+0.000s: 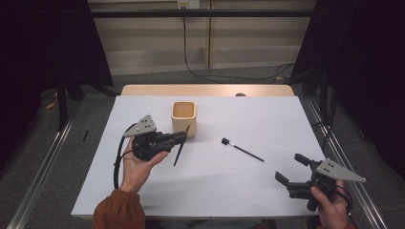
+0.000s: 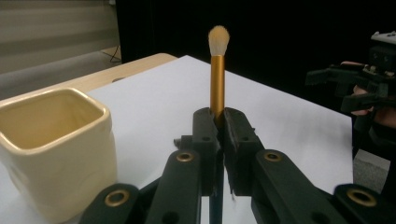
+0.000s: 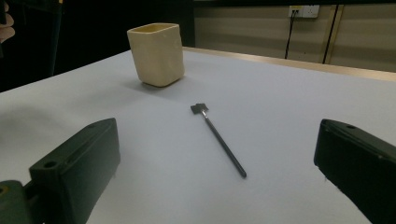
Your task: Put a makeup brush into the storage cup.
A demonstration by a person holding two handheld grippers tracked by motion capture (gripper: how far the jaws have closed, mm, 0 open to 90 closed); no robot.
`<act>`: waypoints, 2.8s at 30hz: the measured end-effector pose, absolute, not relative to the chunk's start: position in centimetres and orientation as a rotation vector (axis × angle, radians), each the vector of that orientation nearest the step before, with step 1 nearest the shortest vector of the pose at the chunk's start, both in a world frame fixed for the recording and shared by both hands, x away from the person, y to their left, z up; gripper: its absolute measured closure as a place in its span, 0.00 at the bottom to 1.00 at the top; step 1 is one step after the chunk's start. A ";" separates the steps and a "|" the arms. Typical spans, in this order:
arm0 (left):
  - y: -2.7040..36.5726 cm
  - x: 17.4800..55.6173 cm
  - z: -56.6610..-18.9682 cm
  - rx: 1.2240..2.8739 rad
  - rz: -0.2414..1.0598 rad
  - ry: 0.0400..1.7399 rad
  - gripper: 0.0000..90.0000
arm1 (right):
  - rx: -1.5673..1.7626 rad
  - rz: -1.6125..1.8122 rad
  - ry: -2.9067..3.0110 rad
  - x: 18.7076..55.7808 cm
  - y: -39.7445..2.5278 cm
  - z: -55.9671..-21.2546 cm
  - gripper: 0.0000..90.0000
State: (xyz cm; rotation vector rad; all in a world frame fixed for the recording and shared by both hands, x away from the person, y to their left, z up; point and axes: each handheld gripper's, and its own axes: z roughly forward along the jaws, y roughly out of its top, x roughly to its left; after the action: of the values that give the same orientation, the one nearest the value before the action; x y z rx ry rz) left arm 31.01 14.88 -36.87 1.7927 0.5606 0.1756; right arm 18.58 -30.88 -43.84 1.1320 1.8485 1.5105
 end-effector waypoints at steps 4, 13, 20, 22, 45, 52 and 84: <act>14.7 31.3 -36.4 1.781 0.185 0.566 0.94 | 1.137 1.522 1.837 18.5 -30.9 -43.9 0.00; 14.9 32.6 -35.0 1.781 0.215 0.573 0.94 | 1.145 1.530 1.826 18.6 -30.8 -43.9 0.00; 14.9 33.7 -34.1 1.746 0.205 0.596 0.94 | 1.144 1.525 1.832 18.6 -30.9 -44.0 0.00; 14.8 33.9 -33.7 1.746 0.219 0.589 0.94 | 1.144 1.530 1.830 18.6 -30.9 -43.9 0.00; 14.1 37.2 -30.1 1.734 0.299 0.582 0.94 | 1.143 1.533 1.828 18.5 -30.9 -43.9 0.00; 13.3 38.5 -29.3 1.746 0.317 0.575 0.94 | 1.145 1.528 1.831 18.6 -31.0 -44.0 0.00; 12.7 44.3 -31.8 1.723 0.356 0.710 0.94 | 1.154 1.541 1.829 18.6 -31.3 -44.2 0.00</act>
State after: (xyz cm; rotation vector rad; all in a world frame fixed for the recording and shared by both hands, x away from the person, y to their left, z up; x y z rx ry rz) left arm 44.26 12.75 -31.76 1.7226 0.7097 0.3559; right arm 18.56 -31.34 -44.17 1.1540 1.8292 1.5415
